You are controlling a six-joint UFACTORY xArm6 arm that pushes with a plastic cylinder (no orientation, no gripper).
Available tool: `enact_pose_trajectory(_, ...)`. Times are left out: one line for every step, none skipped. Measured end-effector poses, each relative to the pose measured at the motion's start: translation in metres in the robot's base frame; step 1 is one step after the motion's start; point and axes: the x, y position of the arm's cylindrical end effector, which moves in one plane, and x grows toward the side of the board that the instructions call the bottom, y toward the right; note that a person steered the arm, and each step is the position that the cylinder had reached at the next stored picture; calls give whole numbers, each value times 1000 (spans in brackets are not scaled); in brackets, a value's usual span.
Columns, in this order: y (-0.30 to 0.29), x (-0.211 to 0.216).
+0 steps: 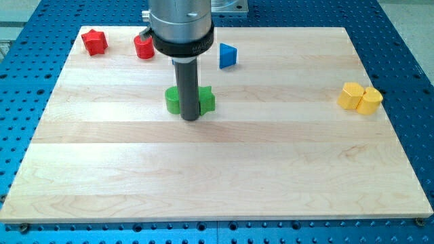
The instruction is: Place the green star to the left of the yellow hexagon
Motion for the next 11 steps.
enact_pose_trajectory(20,-4)
enact_pose_trajectory(35,-15)
enact_pose_trajectory(2,-19)
enact_pose_trajectory(17,-39)
enact_pose_trajectory(60,-52)
enact_pose_trajectory(99,-52)
enact_pose_trajectory(130,-80)
enact_pose_trajectory(164,-85)
enact_pose_trajectory(182,-60)
enact_pose_trajectory(184,-58)
enact_pose_trajectory(189,-51)
